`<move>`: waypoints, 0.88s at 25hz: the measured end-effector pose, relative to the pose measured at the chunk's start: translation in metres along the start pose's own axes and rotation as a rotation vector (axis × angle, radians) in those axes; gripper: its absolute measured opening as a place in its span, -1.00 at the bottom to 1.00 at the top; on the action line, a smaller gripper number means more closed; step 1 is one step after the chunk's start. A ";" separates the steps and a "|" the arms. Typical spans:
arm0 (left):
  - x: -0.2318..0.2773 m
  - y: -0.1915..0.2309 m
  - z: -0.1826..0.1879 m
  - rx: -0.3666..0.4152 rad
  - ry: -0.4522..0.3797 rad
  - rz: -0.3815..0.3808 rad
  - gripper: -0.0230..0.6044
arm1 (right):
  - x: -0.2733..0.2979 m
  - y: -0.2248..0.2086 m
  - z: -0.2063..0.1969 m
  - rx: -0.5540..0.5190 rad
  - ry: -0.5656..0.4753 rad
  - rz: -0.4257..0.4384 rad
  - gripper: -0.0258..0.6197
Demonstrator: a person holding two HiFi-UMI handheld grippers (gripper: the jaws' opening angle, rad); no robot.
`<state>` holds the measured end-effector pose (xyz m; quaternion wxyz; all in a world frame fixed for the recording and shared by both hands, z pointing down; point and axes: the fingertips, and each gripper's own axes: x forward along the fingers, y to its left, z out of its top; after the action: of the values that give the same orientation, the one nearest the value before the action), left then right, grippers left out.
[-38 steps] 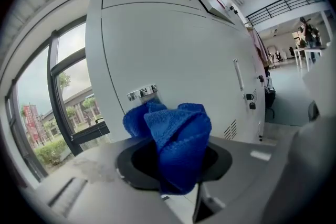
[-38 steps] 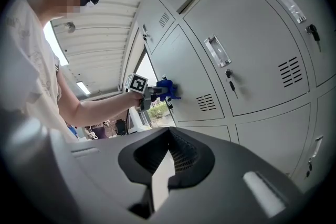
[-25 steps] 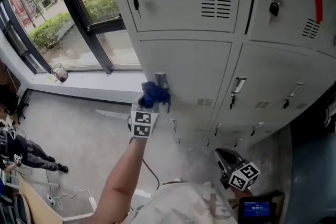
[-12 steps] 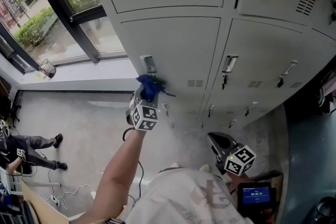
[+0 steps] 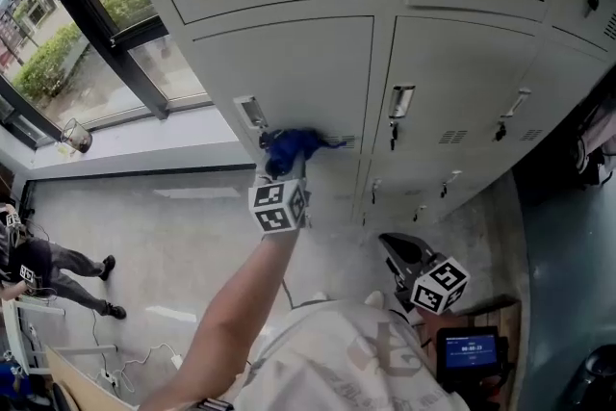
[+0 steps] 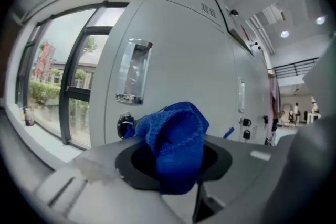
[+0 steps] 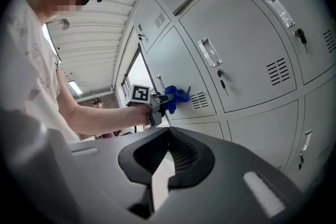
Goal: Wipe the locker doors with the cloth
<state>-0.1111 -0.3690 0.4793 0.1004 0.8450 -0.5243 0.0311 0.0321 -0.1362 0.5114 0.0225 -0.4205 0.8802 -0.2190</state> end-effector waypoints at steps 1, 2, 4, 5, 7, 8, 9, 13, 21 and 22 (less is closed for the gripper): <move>-0.002 0.005 0.006 -0.041 -0.021 0.038 -0.46 | -0.002 -0.001 0.001 0.000 -0.004 -0.004 -0.91; -0.005 0.009 0.012 -0.075 -0.041 0.069 -0.46 | -0.005 -0.001 0.001 0.001 -0.007 -0.009 -0.91; -0.010 0.018 0.021 -0.113 -0.071 0.102 -0.46 | -0.008 -0.004 0.002 0.002 -0.011 -0.016 -0.91; -0.008 0.022 0.024 -0.125 -0.077 0.104 -0.46 | -0.007 -0.007 0.003 -0.001 -0.013 -0.015 -0.91; 0.000 0.030 0.033 -0.136 -0.087 0.098 -0.46 | 0.004 -0.013 0.009 -0.015 -0.028 0.001 -0.91; 0.004 0.033 0.041 -0.122 -0.095 0.094 -0.46 | 0.011 -0.015 0.012 -0.022 -0.039 0.013 -0.91; 0.006 0.032 0.048 -0.100 -0.101 0.093 -0.46 | 0.015 -0.016 0.014 -0.025 -0.047 0.022 -0.91; 0.015 0.004 0.031 -0.084 -0.034 0.094 -0.46 | -0.004 -0.019 0.009 -0.012 -0.034 -0.016 -0.91; 0.033 -0.058 0.023 -0.046 0.041 -0.013 -0.45 | -0.031 -0.021 0.007 -0.001 -0.044 -0.033 -0.91; 0.033 -0.061 0.020 -0.053 0.040 -0.010 -0.45 | -0.037 -0.022 0.004 0.003 -0.043 -0.034 -0.91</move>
<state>-0.0430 -0.3755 0.4561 0.1336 0.8438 -0.5187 0.0337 0.0727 -0.1222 0.5108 0.0384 -0.4400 0.8719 -0.2116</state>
